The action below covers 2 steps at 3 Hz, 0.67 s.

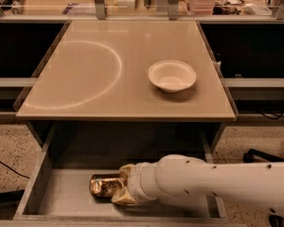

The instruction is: Pick orange can from top drawer and place on counter

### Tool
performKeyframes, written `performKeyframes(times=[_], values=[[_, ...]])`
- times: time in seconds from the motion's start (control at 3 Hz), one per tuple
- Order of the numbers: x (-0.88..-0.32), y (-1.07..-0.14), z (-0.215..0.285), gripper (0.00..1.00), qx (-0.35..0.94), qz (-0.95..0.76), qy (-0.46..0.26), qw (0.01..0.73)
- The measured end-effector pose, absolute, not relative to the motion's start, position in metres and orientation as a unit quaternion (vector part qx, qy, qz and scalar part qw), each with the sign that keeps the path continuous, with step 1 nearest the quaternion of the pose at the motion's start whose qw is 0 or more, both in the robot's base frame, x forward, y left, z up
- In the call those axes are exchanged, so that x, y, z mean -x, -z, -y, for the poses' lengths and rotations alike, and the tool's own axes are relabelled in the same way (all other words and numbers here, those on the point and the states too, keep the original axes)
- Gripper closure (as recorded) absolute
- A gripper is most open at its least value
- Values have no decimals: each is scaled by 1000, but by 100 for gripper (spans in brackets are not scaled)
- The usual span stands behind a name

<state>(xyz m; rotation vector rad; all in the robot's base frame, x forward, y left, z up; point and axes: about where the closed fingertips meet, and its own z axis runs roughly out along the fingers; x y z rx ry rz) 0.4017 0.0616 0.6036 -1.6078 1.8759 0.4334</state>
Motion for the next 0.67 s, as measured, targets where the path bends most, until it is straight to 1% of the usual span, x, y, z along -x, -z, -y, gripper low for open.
performKeyframes(times=[0.33,0.67], values=[[-402,-604,-62,66,609,-711,-164,311],[-402,-604,-62,87,609,-711,-164,311]])
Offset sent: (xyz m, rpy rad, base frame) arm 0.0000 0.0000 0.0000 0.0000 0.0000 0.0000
